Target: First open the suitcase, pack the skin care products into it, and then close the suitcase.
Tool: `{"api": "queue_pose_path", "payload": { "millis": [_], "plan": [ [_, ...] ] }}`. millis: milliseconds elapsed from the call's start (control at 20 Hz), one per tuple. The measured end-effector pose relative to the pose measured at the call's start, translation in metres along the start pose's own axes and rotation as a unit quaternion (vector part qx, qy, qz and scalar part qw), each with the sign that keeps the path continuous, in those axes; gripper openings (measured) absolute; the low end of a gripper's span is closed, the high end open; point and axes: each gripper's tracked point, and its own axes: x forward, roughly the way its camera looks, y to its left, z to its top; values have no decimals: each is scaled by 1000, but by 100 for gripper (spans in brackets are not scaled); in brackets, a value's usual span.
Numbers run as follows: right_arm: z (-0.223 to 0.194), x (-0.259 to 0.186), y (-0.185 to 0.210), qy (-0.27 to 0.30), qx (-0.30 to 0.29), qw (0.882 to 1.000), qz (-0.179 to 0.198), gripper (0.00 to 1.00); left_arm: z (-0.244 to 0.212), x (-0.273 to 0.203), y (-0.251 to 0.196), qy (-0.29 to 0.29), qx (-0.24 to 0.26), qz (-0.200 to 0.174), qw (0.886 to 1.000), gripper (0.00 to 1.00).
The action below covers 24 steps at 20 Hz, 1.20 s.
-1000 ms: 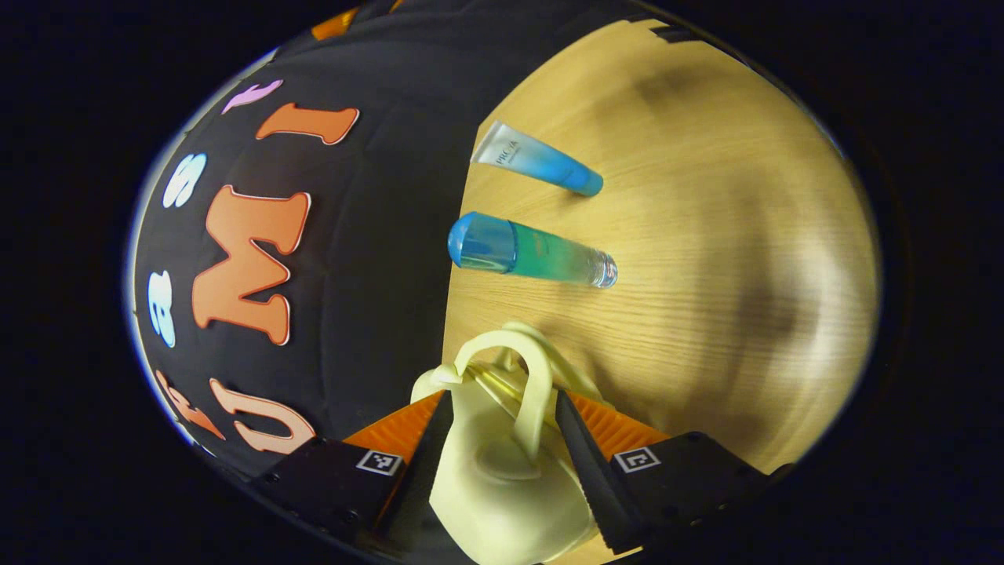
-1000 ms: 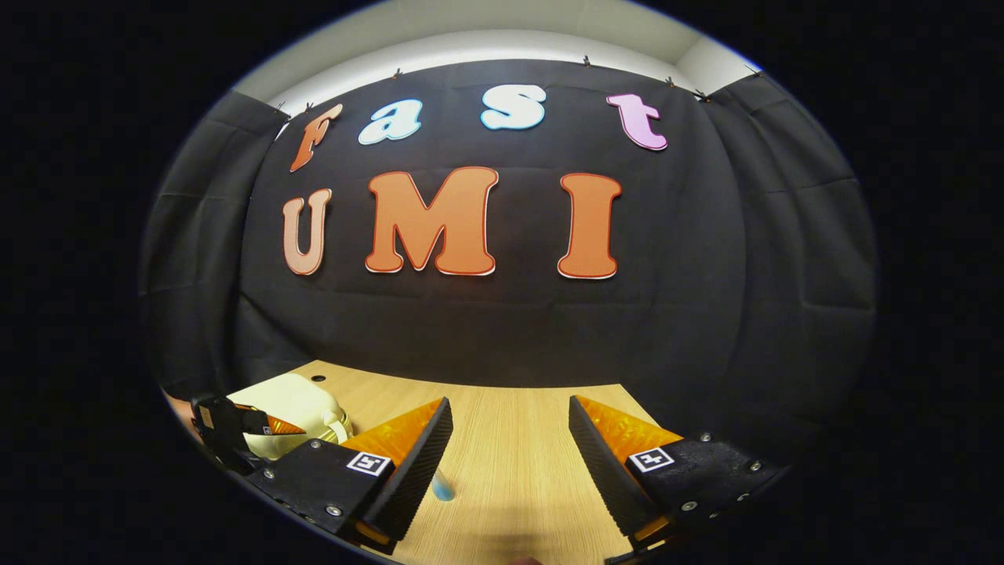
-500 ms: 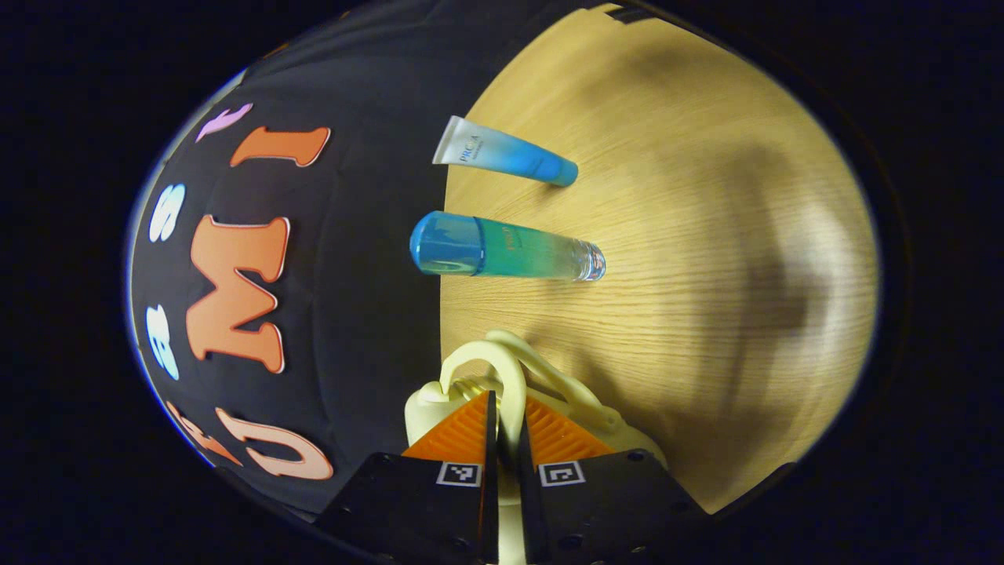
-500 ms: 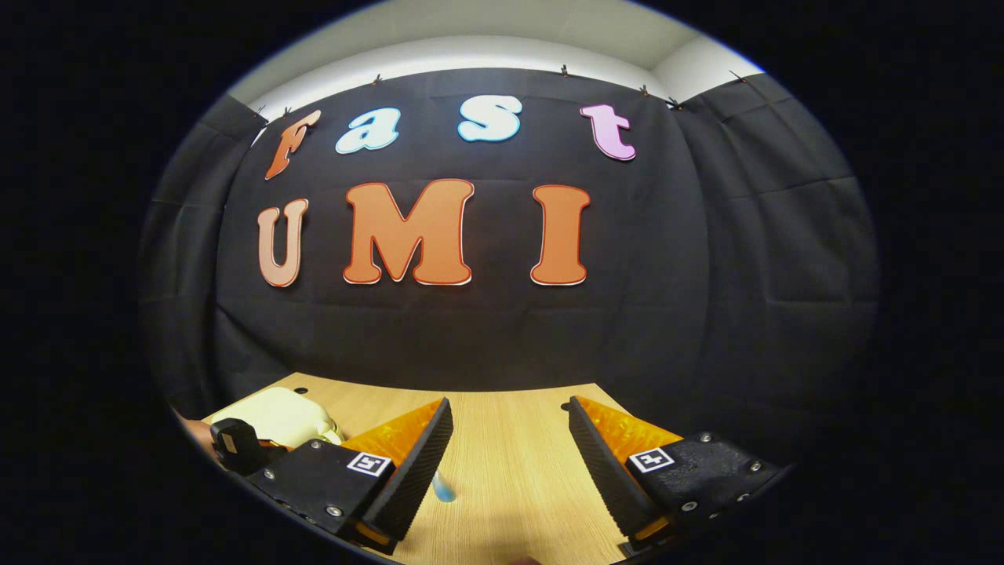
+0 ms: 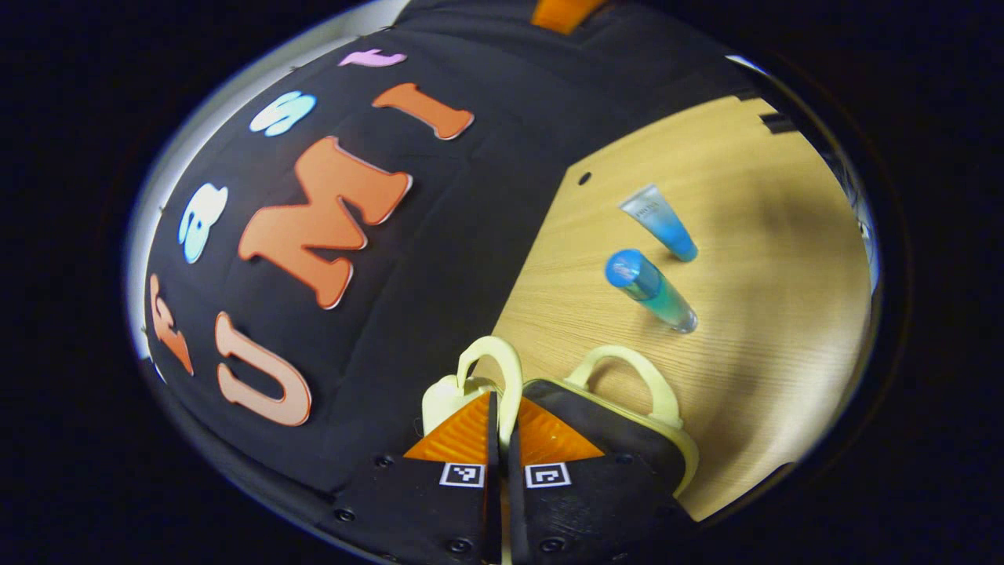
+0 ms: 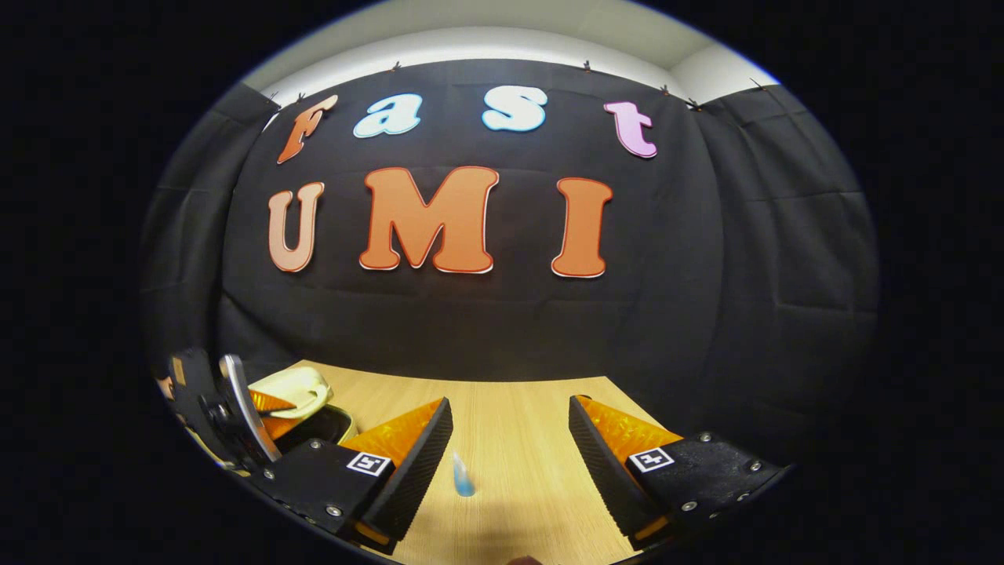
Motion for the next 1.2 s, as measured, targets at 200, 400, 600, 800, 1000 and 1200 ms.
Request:
{"api": "queue_pose_path", "payload": {
  "millis": [200, 400, 600, 800, 1000, 1200],
  "plan": [
    [5, 8, 32, 3, -3, 1000, 21, 95, -15, 11, 4, 2, -119, 39, 992, 4],
    [10, 16, 64, 4, -13, 999, 43, 95, -22, 13, 3, 3, -195, 81, 977, 4],
    [16, 24, 91, 1, -21, 998, 56, 94, -24, 12, 4, 7, -218, 120, 969, 4],
    [18, 31, 110, 5, -21, 998, 61, 95, -27, 15, 4, 5, -261, 134, 956, 4],
    [15, 37, 123, 13, -31, 998, 57, 95, -35, 16, 3, 11, -308, 149, 940, 4],
    [15, 41, 135, 21, -29, 998, 57, 95, -44, 16, 2, 25, -333, 154, 930, 4]
  ]
}}
